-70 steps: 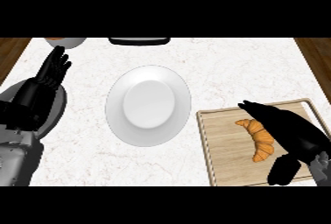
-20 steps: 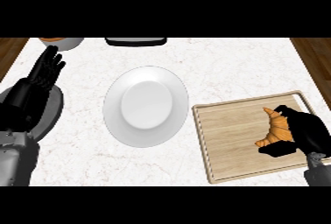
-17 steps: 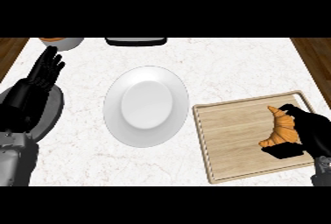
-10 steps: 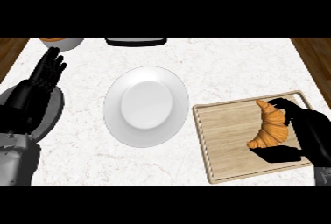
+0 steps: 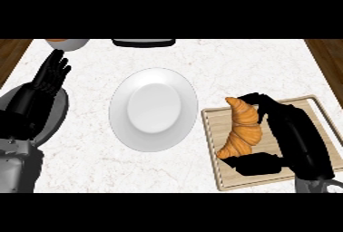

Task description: Pick the croissant from the tray and place it in the plate

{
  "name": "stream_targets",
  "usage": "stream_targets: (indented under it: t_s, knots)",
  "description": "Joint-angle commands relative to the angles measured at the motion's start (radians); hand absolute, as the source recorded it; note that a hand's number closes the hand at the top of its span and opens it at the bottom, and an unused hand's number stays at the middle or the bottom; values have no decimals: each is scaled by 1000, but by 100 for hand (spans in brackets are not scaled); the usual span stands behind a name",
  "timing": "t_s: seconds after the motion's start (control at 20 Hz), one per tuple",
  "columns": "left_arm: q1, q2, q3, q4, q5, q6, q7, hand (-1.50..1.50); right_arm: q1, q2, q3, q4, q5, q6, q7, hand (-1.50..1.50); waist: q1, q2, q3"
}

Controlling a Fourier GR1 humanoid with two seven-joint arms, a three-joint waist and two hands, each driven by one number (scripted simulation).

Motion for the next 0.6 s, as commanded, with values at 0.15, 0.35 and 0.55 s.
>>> stream_targets:
  t_s: [0.15,0.35,0.55]
  knots:
    - [-41,-18,2,67,-25,10,-48,0,-278,229,153,122,118,40,197,150,11,4,-1]
    - [-36,5,22,36,-13,-10,-13,0,-339,299,138,261,88,-27,181,150,7,3,0]
    - [-90,-26,-27,43,-49,17,30,0,-536,302,194,487,-10,-152,263,150,19,5,0]
